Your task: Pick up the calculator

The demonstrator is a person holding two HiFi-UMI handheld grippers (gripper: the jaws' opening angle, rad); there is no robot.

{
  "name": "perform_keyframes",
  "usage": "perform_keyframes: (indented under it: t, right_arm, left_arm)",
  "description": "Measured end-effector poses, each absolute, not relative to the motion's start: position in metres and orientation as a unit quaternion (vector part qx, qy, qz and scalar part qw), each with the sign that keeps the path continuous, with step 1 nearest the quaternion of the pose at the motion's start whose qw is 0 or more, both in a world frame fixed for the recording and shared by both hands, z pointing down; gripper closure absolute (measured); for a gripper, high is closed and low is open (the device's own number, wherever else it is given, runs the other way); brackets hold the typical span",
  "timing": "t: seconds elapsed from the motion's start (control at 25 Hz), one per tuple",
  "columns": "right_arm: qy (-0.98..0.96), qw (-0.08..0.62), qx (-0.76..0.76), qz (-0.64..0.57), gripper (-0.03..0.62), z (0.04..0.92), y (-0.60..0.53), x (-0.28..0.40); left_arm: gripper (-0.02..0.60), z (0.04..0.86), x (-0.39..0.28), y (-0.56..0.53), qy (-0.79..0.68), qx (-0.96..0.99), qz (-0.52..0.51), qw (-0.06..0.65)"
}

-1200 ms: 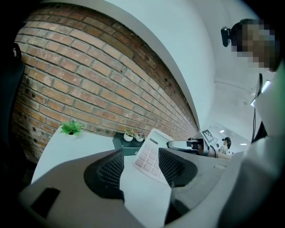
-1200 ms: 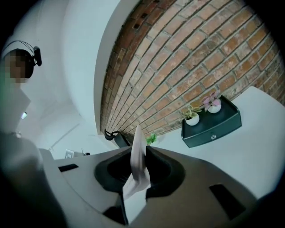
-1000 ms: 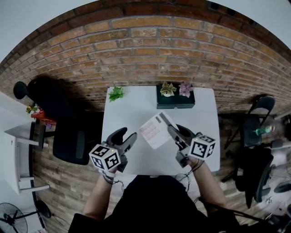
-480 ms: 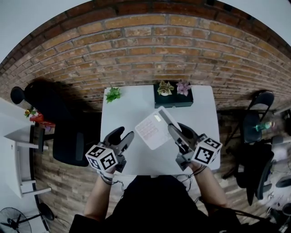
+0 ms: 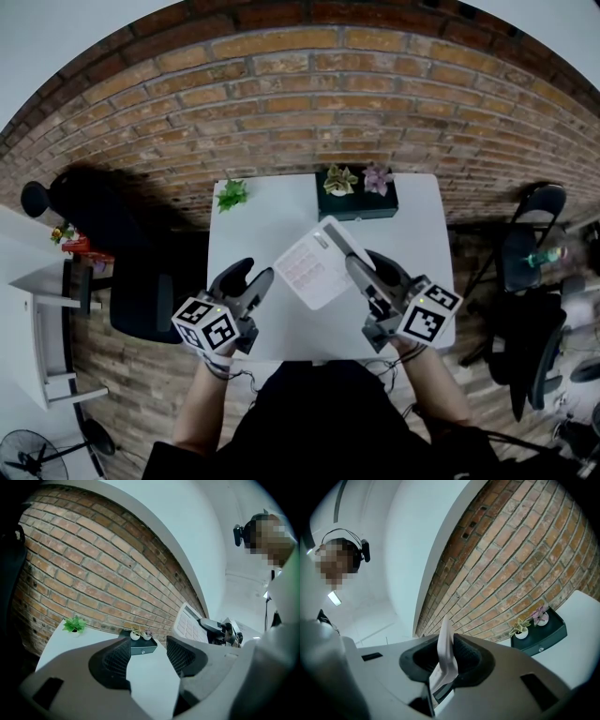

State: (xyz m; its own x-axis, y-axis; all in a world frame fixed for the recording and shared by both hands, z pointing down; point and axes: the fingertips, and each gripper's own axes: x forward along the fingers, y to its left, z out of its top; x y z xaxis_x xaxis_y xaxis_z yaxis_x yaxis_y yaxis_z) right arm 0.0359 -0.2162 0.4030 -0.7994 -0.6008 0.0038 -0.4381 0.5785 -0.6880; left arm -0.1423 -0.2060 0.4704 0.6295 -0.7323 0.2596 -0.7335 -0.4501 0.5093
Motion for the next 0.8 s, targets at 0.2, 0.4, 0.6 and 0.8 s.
perform_keyframes:
  t: [0.2,0.4,0.6,0.8]
  right_arm:
    - [0.877,0.120,-0.295,-0.359,0.522,0.406,-0.217,0.039]
    - [0.873,0.123,-0.300,-0.364,0.522,0.410,-0.218,0.043]
    - [0.869,0.122,-0.308,-0.366,0.522,0.414,-0.217,0.047]
    - [0.869,0.124,-0.309,-0.366,0.522,0.415,-0.215,0.048]
  left_arm:
    - [0.345,0.472,-0.143,-0.205,-0.431,0.851,0.003,0.300]
    - [0.345,0.474,-0.144,-0.205,-0.432,0.850,0.006,0.302]
    - [0.345,0.477,-0.144,-0.203,-0.432,0.849,0.006,0.305]
    - [0.345,0.477,-0.144,-0.203,-0.433,0.848,0.004,0.306]
